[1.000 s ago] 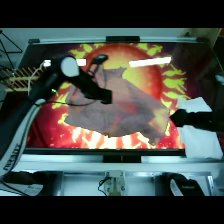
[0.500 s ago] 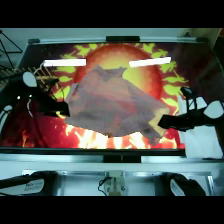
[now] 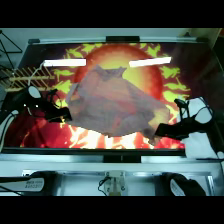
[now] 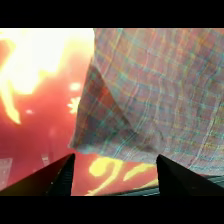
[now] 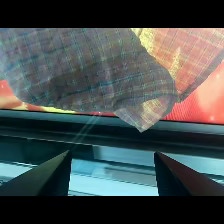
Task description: Fold the shirts.
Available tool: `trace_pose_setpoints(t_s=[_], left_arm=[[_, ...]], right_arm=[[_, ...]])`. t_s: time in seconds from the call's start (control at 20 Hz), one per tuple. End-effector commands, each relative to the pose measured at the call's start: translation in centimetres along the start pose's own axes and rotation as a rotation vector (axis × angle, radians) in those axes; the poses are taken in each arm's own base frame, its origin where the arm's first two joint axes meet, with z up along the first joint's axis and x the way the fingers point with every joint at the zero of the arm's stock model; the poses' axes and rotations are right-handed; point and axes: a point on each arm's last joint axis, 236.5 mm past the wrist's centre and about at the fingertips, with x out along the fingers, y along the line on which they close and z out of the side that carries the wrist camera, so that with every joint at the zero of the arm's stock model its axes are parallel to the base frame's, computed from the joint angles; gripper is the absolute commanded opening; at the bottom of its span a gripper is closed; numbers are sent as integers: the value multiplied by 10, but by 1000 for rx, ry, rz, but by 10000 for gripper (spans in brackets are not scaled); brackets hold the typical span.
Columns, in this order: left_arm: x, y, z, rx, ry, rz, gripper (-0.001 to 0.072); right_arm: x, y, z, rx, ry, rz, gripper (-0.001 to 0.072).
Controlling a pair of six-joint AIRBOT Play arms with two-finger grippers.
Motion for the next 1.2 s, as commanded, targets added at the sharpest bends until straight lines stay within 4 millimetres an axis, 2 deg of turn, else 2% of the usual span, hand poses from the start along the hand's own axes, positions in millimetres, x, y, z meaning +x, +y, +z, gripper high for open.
trace_pose_setpoints(t_s=[0.0,0.05,0.2,0.3,0.4,0.5,0.7,0.85,1.0,1.05,1.1,1.15], left_arm=[[17,-4,9,-29,-8,-37,576],[17,-5,11,-32,-15,-44,551],[17,-5,12,-32,-17,-44,294],[17,-6,12,-31,-17,-45,124],[17,-7,12,-28,-17,-51,26],[16,-13,13,-18,-23,-76,25],[15,-16,13,-9,-26,-88,25],[15,-20,14,-15,-28,-104,24],[14,-22,14,-18,-28,-111,25],[14,-23,14,-19,-30,-115,24],[13,-24,15,-19,-32,-118,24],[12,-24,15,-18,-35,-119,24]], right_arm=[[25,-9,-17,46,45,-5,626],[33,-12,-21,58,52,-7,626],[48,-20,-33,75,77,-19,626],[55,-21,-33,84,64,-17,626],[62,-26,-30,96,36,-26,625],[67,-29,-24,104,0,-31,625],[67,-32,1,122,-106,-36,623],[70,-33,1,122,-96,-36,623],[85,-26,-9,135,-13,5,623],[90,-20,-12,134,14,35,576],[95,-17,-13,147,33,52,469],[98,-17,-15,157,50,55,292]])
